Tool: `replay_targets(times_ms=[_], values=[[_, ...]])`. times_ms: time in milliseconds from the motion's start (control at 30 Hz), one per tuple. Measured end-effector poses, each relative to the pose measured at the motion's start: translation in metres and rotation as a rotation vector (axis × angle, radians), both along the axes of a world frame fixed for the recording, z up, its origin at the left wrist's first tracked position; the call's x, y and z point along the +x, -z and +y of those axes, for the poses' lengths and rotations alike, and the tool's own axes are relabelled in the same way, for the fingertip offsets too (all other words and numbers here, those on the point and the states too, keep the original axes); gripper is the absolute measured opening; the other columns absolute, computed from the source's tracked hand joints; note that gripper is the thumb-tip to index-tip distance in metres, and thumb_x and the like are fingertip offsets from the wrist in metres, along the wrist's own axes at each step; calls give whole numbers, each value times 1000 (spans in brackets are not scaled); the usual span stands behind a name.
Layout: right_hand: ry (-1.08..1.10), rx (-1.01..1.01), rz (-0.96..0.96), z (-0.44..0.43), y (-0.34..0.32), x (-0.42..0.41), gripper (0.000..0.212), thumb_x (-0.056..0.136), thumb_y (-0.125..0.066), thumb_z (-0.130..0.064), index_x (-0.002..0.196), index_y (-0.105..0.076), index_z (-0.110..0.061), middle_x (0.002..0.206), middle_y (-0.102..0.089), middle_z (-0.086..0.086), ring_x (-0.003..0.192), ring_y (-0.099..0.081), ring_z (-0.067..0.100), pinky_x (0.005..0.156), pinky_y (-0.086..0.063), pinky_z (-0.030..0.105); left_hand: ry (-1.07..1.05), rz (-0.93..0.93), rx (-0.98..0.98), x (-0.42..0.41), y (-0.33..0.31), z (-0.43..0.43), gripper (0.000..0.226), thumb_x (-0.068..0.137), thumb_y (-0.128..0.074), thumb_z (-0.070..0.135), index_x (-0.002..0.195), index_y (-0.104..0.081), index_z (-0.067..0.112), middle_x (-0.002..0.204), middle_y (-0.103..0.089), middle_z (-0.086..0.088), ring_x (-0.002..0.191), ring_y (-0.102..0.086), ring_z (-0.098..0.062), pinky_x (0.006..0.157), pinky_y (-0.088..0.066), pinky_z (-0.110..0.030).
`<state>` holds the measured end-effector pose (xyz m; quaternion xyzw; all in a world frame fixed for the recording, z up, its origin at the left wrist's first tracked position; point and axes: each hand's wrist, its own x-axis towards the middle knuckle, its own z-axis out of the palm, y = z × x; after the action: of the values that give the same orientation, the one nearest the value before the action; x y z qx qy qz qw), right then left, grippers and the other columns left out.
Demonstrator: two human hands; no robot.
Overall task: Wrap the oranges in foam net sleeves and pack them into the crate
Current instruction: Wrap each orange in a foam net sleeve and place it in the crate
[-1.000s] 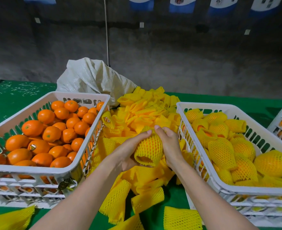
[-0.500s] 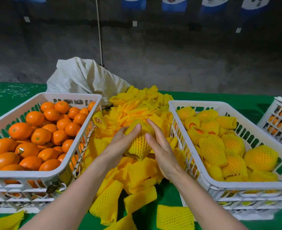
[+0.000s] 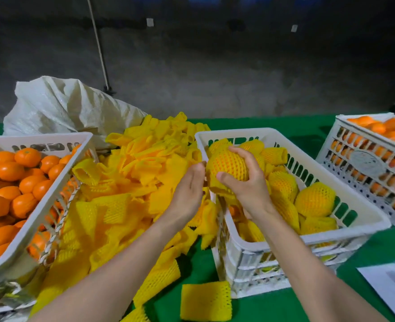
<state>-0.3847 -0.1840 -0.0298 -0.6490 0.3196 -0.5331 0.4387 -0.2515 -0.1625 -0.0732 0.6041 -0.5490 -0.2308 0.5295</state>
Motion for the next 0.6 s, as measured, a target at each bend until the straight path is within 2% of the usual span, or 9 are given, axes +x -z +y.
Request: replay_targets(times_ms=[33, 100, 167, 233, 300, 400, 467, 533, 600], values=[[53, 18, -9, -11, -1, -9, 53, 74, -76, -10, 114, -52, -36, 115, -54, -16, 107, -54, 7, 86, -51, 32, -19, 0, -43, -9, -1, -2, 20, 102, -41, 25, 112, -55, 34, 113, -65, -1, 103, -62, -14, 81, -50, -25], [175, 24, 22, -34, -2, -26, 56, 74, -75, -10, 116, -48, -35, 113, -51, -18, 106, -51, 9, 87, -49, 36, 16, -144, -64, -33, -5, -5, 23, 98, -46, 12, 118, -57, 16, 112, -63, -7, 100, -60, -18, 76, -44, -22], [291, 24, 124, -59, -2, -42, 61, 72, -76, -14, 118, -42, -36, 115, -50, -9, 106, -50, 17, 85, -48, 39, 89, -340, -35, -48, 0, -12, 26, 96, -49, 6, 121, -57, 6, 112, -62, -11, 101, -57, -23, 73, -36, -18], [398, 58, 323, -86, 0, -54, 67, 70, -76, -18, 121, -37, -34, 118, -47, 7, 98, -50, 28, 79, -46, 42, 110, -456, -14, -52, 4, -17, 28, 93, -50, 0, 119, -58, 5, 105, -62, -10, 99, -56, -24, 73, -32, -18], [476, 102, 572, -108, 6, -62, 68, 70, -75, -21, 124, -34, -33, 122, -39, 13, 93, -48, 33, 77, -43, 37, 82, -455, -13, -53, 6, -18, 29, 90, -53, -1, 117, -59, 7, 95, -58, -4, 92, -55, -22, 69, -33, -20], [435, 162, 869, -131, 23, -68, 68, 77, -74, -27, 132, -34, -30, 138, -23, 16, 115, -44, 44, 94, -40, 42, 72, -469, -7, -50, 7, -16, 29, 90, -59, 5, 118, -58, 9, 92, -52, 1, 82, -48, -16, 66, -31, -21], [356, 216, 967, -138, 33, -71, 72, 82, -68, -37, 141, -28, -30, 148, -13, 19, 131, -30, 46, 106, -30, 47, 75, -485, 1, -49, 5, -15, 30, 90, -60, 7, 120, -57, 9, 93, -51, 2, 80, -44, -13, 65, -29, -19], [372, 239, 1041, -138, 35, -72, 74, 86, -62, -45, 146, -19, -34, 155, -1, 17, 140, -10, 44, 112, -16, 54, 84, -473, 14, -50, 3, -14, 30, 91, -60, 8, 121, -57, 8, 94, -49, 1, 80, -43, -12, 65, -29, -17], [441, 143, 1118, -131, 30, -69, 73, 88, -57, -47, 147, -17, -33, 157, 3, 14, 143, 2, 39, 113, -6, 56, 104, -409, 39, -50, -1, -9, 30, 92, -59, 7, 121, -56, 7, 98, -51, -2, 83, -46, -12, 70, -33, -15]])
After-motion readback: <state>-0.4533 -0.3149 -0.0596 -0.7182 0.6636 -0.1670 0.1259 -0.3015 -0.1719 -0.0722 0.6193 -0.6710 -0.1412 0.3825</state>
